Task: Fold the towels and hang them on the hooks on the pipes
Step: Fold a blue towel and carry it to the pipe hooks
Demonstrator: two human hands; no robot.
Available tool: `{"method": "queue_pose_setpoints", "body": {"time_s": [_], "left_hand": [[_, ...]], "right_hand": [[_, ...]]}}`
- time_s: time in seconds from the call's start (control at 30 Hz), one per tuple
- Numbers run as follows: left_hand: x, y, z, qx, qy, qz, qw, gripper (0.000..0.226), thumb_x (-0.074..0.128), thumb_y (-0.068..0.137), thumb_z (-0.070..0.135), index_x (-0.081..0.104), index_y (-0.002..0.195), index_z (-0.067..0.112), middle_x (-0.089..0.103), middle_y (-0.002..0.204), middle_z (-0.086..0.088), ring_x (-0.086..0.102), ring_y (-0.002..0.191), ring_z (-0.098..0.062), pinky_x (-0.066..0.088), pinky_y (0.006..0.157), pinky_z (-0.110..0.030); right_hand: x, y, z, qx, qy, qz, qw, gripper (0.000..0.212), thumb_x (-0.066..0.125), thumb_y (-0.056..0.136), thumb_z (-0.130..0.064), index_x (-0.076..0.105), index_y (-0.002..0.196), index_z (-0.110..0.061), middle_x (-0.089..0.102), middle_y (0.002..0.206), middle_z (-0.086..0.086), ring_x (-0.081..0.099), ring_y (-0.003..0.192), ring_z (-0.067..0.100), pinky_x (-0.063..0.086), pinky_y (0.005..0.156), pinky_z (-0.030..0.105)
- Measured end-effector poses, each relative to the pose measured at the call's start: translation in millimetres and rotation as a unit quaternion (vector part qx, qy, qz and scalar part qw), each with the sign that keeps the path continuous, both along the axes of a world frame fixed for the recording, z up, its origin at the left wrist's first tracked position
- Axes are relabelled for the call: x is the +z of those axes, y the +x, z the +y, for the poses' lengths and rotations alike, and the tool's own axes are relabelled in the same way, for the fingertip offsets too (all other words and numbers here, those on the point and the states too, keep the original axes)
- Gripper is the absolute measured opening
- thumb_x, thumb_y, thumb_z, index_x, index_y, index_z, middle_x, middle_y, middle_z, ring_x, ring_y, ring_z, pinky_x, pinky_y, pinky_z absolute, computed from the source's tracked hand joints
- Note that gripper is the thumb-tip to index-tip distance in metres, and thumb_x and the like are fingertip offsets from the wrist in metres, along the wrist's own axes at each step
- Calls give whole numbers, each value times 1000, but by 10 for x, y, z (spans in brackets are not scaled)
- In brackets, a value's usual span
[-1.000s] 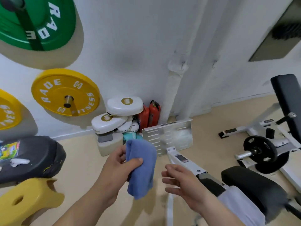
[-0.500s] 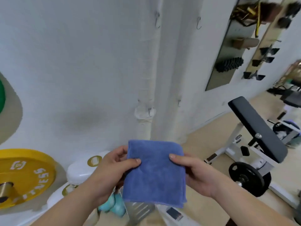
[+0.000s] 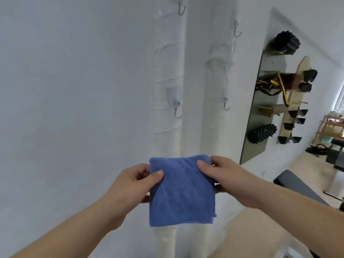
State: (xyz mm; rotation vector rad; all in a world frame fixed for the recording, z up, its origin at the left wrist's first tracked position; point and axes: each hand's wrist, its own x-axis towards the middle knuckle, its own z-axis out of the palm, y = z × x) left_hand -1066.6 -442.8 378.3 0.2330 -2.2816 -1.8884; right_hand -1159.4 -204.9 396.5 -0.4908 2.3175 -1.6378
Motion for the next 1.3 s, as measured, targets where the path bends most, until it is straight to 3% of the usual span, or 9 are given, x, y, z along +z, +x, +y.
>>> {"method": "queue_pose_setpoints", "body": {"time_s": [0.17,0.33,0.43,0.57,0.73,0.9,1.0,1.17,1.3], "left_hand": [[850,-574,-266,-2,-58,78,995,16,68,95,37,76,97,22,79,94,0,77,90,-19,64,80,-37],[1543,-981,-376,6,-99,139,985,13,66,96,31,72,100,20,79,94,1,77,85,-15,61,67,-26],[1994,-1137,-371,-7,-107,186,977,12,67,97,24,72,103,15,80,97,-1,78,86,-14,64,73,-28],[2589,-1380,-266,-2,-108,236,966,12,68,97,19,70,108,13,80,99,-1,78,89,-15,65,81,-37],[3213,-1645,-120,47,-153,320,934,17,64,99,17,64,115,21,76,103,-6,77,87,-16,65,71,-29],[3649,-1850,-159,117,-181,377,901,25,60,101,23,57,124,32,76,98,-7,77,82,-20,59,70,-26],[3674,-1963,-241,152,-208,358,898,23,57,102,20,55,120,33,75,94,-9,76,80,-24,56,65,-24],[3624,-2141,-406,208,-161,355,897,22,53,88,5,64,101,19,72,95,-14,73,73,-25,65,73,-44],[3880,-2035,-247,266,-249,506,782,27,54,90,5,61,107,24,64,107,4,61,89,-11,48,77,-24]], "right_hand": [[877,-408,-229,21,39,86,995,27,78,90,-22,69,115,-22,80,103,-6,77,96,13,64,83,35],[1667,-828,-258,54,53,149,986,30,70,96,-39,67,124,-28,77,115,-9,74,108,15,62,89,39],[2181,-1045,-223,35,41,230,972,30,66,98,-42,66,125,-30,77,115,-10,73,109,13,61,95,44],[2768,-1328,-203,-13,9,331,944,19,68,97,-33,67,115,-26,77,110,-3,72,107,19,60,96,43],[3265,-1638,-296,-78,-96,427,896,12,71,95,-28,66,104,-22,74,104,4,69,97,19,56,88,36],[3573,-2006,-578,-101,-200,433,873,16,74,92,-30,68,101,-20,74,99,0,68,88,14,56,77,28],[3638,-2268,-802,-102,-203,420,879,20,72,92,-30,67,93,-11,66,80,-2,59,71,11,46,62,22],[3642,-2575,-939,-59,-204,341,916,25,61,99,-23,56,78,-9,56,73,5,54,72,24,48,60,30],[3755,-2583,-888,-23,-201,364,909,18,64,96,-20,61,81,-9,64,76,10,65,76,34,59,72,36]]}}
